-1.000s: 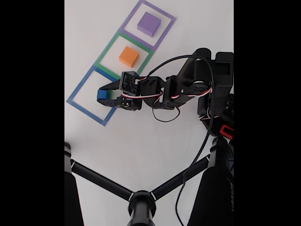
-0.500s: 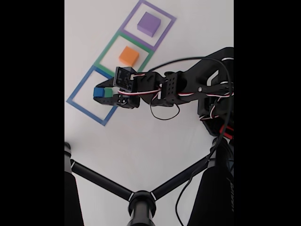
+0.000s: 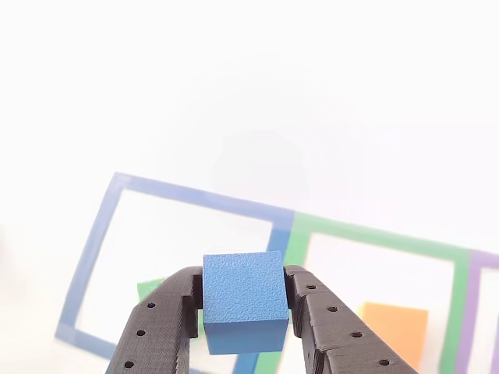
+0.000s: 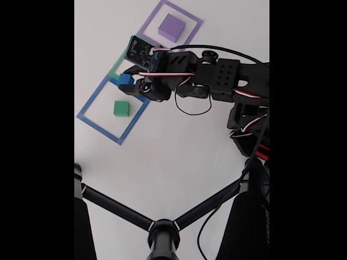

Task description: Tower of hanoi

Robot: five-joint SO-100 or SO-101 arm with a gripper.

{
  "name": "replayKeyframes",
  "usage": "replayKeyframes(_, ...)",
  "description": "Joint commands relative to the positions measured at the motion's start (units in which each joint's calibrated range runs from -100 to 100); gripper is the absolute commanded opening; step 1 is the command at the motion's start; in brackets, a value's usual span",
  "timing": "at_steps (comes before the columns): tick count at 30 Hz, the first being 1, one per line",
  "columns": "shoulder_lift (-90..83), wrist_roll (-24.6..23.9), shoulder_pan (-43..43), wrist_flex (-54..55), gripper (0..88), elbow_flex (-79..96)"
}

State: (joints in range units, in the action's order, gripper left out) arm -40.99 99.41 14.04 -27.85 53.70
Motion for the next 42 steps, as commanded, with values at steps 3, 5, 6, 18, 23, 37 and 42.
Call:
replayKeyframes(3,-5.96,0.59,-3.30,-34.26,3.5,-26.15)
replayKeyframes(5,-5.96,0.59,-4.55,-42.03,3.4,-33.70)
replayKeyframes(6,-5.96,0.59,-5.22,-45.19,3.4,-36.88)
replayKeyframes(18,-6.85,0.59,-14.14,-63.08,3.3,-54.34)
replayKeyframes(23,-7.09,0.59,-18.83,-63.65,3.2,-54.24)
replayKeyframes(37,-12.67,0.59,-30.34,-42.35,3.9,-28.70)
replayKeyframes(42,-15.01,0.59,-33.69,-21.54,3.8,-7.43)
